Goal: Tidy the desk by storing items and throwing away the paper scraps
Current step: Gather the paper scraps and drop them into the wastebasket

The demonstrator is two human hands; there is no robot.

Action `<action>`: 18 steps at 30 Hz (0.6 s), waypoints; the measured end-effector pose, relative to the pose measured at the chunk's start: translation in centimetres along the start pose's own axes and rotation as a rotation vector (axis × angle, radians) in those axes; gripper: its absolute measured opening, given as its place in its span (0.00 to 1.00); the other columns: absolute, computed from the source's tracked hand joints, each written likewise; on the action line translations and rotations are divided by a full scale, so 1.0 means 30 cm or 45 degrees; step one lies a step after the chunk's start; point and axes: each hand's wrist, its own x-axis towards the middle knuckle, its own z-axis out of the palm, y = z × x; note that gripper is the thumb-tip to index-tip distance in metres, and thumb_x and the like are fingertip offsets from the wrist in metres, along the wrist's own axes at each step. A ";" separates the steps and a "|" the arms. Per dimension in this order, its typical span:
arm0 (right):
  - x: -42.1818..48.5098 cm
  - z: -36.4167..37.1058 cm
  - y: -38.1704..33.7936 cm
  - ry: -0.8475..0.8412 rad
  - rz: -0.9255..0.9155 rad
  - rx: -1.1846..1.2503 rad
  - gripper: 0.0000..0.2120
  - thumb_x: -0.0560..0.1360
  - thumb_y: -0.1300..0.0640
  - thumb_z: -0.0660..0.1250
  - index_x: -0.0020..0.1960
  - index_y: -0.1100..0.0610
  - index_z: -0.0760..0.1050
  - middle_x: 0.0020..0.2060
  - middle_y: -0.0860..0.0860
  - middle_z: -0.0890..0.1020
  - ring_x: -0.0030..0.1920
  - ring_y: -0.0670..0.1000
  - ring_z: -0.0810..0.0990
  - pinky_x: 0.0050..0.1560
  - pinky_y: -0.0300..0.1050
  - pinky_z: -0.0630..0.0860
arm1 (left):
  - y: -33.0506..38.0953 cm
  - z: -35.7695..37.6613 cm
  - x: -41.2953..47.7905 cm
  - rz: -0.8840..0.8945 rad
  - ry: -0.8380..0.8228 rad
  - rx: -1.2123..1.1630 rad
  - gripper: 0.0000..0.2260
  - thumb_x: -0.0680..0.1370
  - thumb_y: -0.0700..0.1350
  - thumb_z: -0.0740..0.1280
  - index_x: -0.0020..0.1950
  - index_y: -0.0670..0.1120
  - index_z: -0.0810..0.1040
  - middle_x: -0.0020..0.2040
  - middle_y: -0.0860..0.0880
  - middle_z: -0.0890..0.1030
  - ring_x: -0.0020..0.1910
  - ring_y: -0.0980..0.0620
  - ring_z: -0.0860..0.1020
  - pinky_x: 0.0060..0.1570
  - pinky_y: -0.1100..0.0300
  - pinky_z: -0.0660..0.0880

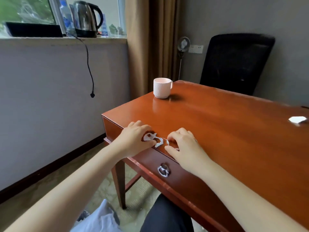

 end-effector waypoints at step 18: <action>-0.350 -0.233 0.361 0.288 0.226 0.082 0.07 0.76 0.59 0.65 0.40 0.52 0.74 0.37 0.44 0.75 0.36 0.44 0.72 0.37 0.37 0.71 | 0.467 0.172 0.052 0.325 0.181 -0.491 0.06 0.74 0.41 0.69 0.40 0.50 0.75 0.34 0.55 0.74 0.35 0.54 0.71 0.35 0.71 0.66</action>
